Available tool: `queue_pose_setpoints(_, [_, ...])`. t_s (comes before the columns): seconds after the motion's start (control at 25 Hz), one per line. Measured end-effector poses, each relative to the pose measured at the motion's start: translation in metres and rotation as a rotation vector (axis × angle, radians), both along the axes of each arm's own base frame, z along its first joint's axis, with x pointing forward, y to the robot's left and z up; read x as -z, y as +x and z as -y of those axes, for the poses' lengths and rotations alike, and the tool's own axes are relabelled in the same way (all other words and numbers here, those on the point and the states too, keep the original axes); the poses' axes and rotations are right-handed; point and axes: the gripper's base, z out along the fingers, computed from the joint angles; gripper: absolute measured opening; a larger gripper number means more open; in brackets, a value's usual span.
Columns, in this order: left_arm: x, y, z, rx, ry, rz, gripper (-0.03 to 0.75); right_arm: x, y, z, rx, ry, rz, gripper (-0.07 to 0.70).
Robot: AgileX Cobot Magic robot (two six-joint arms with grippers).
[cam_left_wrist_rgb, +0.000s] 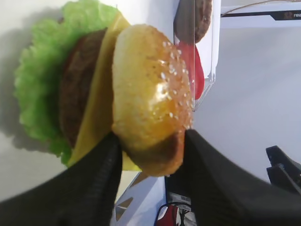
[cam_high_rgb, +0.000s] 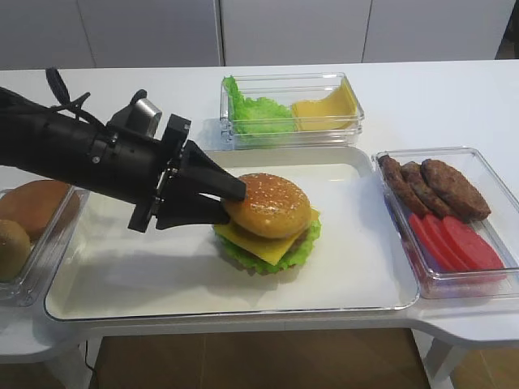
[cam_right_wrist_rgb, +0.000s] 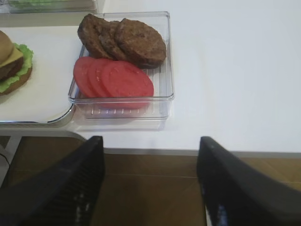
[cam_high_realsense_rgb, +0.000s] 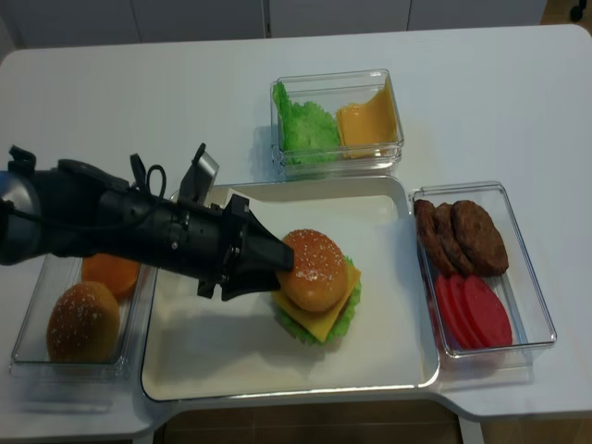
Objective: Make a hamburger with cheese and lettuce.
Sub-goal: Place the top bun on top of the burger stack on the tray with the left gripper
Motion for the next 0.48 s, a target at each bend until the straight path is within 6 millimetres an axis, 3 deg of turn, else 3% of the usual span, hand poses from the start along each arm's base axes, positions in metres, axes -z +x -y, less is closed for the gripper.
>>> queue_pose_setpoints(0.48, [0.0000, -0.0022, 0.0044, 0.013, 0.000, -0.004, 0.325, 0.0000, 0.0000, 0.0000, 0.000, 0.000, 0.000, 0.468])
